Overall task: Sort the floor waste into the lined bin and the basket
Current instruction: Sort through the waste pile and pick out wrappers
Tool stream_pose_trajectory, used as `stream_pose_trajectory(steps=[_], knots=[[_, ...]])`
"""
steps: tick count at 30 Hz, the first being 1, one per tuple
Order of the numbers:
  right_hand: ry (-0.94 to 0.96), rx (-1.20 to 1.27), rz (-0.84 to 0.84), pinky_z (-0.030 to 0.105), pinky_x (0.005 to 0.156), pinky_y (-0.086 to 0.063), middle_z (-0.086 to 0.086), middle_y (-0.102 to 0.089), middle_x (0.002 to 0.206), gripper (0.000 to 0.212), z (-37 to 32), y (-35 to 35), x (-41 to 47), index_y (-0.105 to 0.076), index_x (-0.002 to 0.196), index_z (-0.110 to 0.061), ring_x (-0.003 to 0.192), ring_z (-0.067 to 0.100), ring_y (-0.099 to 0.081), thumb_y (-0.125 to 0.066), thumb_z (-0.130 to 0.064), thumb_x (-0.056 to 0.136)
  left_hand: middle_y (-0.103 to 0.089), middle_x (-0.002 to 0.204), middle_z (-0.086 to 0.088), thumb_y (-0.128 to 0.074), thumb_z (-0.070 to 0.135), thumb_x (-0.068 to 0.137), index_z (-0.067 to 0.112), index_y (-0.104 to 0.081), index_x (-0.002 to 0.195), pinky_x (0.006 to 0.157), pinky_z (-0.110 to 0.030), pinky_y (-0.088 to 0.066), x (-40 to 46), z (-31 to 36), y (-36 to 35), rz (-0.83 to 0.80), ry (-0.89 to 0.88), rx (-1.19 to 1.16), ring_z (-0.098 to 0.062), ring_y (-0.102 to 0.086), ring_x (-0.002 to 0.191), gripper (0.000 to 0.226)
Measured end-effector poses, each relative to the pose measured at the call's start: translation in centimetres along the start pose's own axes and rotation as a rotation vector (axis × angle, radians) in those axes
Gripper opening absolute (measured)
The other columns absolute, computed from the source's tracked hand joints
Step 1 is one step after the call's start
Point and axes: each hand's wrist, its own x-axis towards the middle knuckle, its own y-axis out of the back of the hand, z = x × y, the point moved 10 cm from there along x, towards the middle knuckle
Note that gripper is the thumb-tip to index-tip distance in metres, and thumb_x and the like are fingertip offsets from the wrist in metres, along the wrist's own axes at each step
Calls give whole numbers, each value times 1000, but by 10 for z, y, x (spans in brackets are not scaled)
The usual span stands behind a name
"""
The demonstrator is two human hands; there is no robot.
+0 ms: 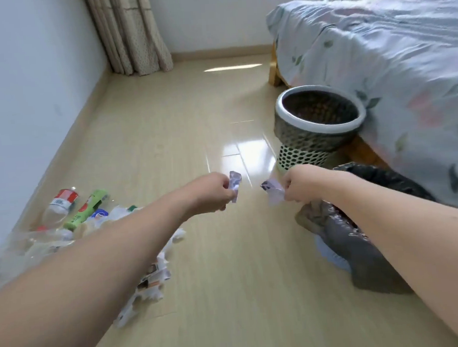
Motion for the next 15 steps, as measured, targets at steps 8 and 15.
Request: stream_pose_trajectory(steps=[8,15], knots=[[-355,132,198,31,68,-42,8,-54,85,13,224,0,-49,-51,82,-9,78,28,-52,-46,-17,91,-62,81,-12,-42,31,98,4,-61,84,55,-24,-38,69,215,-141,-137,-223,167,-28,-58,77,36],[-333,186,286,30,66,-44,7,-57,82,7,224,-2,-34,-53,77,-13,75,28,-55,-52,-14,84,-55,71,-4,-52,27,88,9,-54,72,55,-27,-41,83,211,-140,-123,-164,178,-20,-52,65,24]])
